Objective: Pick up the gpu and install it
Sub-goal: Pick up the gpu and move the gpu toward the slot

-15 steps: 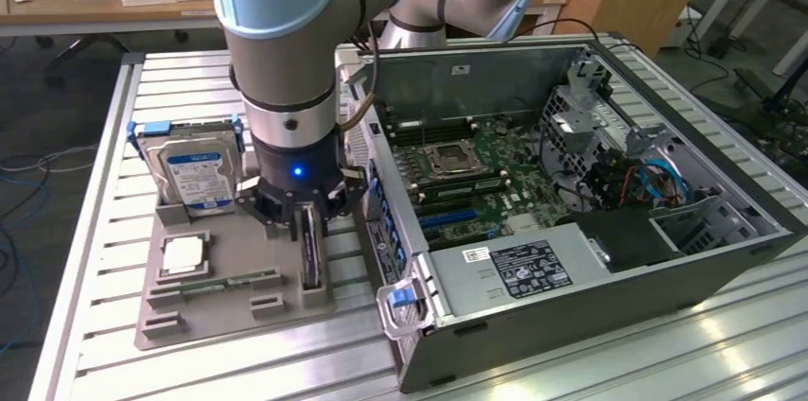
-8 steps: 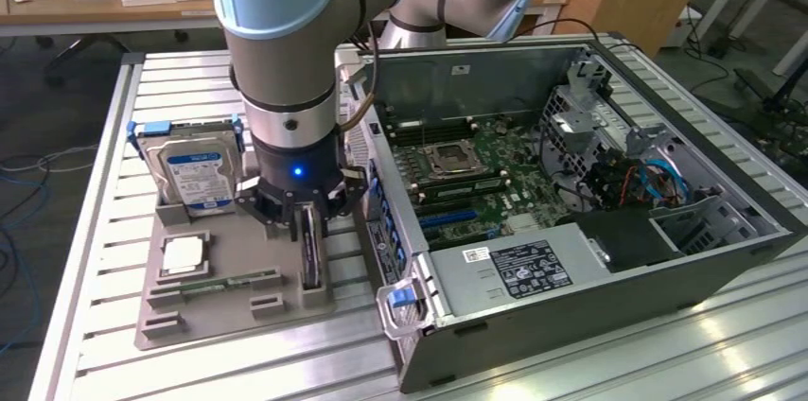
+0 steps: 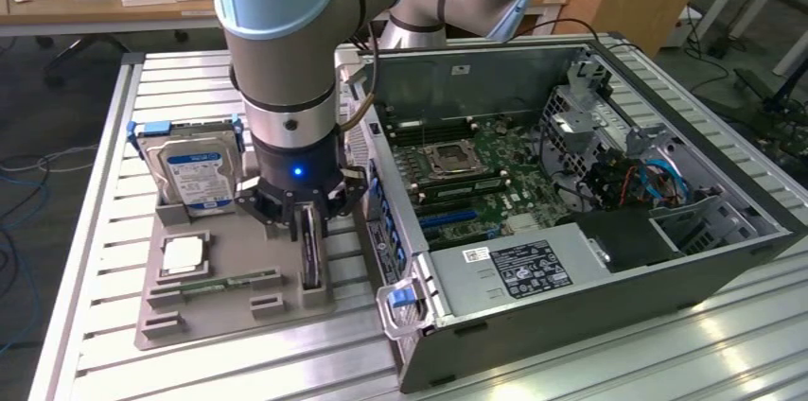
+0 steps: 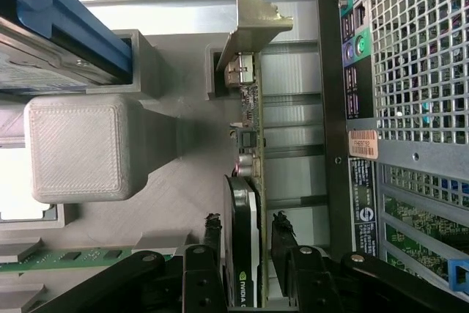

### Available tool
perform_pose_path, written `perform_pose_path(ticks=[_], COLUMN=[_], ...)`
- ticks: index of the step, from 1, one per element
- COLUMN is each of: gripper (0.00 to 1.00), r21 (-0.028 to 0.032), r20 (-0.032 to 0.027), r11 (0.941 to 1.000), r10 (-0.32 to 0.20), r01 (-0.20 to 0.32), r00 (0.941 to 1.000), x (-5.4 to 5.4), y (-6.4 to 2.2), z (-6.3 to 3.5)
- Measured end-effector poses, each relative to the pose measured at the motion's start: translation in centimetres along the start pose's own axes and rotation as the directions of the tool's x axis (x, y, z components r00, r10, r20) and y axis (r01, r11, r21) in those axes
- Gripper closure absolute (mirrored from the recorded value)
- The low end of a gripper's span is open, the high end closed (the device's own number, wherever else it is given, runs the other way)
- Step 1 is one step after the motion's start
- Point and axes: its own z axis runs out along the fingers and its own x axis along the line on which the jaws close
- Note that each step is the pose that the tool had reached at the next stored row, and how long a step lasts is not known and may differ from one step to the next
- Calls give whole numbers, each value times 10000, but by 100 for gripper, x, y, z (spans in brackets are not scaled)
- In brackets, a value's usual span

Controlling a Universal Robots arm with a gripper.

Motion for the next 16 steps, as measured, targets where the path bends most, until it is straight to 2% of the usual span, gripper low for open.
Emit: perform_pose_path(ticks=[13, 14, 15, 16], gripper=[60, 66, 66, 73], r21=[-1, -1, -2, -1], r20=[2, -1, 1, 1], r11=[10000, 10000, 10000, 10000], r10=[1, 1, 1, 1], r01=[-1, -1, -1, -1], r00=[10000, 10000, 10000, 10000], x=[0, 1, 1, 1], y=[0, 0, 0, 0], z=[1, 1, 1, 1])
